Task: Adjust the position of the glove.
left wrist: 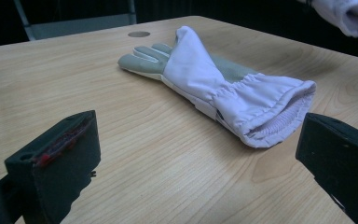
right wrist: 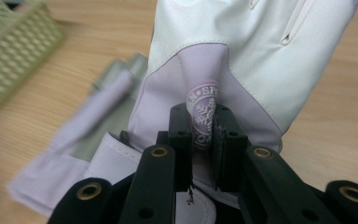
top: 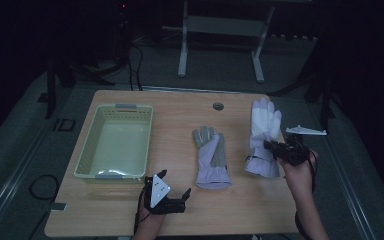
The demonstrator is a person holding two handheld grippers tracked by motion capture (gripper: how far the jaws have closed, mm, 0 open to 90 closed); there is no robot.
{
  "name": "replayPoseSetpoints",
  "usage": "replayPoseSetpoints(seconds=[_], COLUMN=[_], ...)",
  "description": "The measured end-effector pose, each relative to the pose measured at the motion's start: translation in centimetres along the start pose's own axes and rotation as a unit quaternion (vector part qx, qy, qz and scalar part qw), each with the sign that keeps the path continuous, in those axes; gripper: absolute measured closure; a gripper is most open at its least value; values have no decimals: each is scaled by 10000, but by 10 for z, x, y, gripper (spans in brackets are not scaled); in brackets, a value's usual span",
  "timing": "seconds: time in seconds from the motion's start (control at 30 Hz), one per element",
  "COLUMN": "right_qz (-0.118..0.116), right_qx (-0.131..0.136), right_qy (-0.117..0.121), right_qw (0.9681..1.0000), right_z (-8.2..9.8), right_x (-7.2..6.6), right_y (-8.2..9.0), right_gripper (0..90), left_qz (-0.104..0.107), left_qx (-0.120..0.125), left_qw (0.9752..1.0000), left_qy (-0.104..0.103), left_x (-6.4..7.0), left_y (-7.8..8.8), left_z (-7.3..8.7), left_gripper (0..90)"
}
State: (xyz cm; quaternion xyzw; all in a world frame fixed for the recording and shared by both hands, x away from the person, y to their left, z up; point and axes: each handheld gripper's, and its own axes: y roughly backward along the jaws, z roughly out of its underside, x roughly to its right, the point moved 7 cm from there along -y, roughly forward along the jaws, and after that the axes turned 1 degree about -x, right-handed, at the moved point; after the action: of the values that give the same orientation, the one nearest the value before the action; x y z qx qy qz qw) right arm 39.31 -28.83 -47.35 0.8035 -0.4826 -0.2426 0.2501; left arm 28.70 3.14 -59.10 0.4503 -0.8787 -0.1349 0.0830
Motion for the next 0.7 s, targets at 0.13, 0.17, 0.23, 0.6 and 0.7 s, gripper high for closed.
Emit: replayPoseSetpoints(seconds=[0.13, 0.17, 0.23, 0.6, 0.7], right_qz=[-44, -24, -26, -288, -328], right_qx=[80, 55, 42, -32, -115], right_qy=[112, 139, 166, 277, 323], right_qw=[9999, 9999, 9998, 9992, 9989], right_z=[-14, -17, -19, -35, -38], right_x=[-22, -28, -34, -98, -112], right_y=[3, 3, 2, -21, -33], right_gripper=[799, 799, 799, 798, 798], left_qz=[-9, -9, -3, -14, 1], left_qx=[1, 4, 7, 10, 18], left_qw=[10000, 10000, 10000, 10000, 10000], left_qy=[-45, -39, -25, -60, -42], left_x=[1, 0, 0, 1, 1], left_y=[0, 0, 0, 0, 0], left_z=[0, 0, 0, 0, 0], left_gripper=[0, 0, 0, 0, 0])
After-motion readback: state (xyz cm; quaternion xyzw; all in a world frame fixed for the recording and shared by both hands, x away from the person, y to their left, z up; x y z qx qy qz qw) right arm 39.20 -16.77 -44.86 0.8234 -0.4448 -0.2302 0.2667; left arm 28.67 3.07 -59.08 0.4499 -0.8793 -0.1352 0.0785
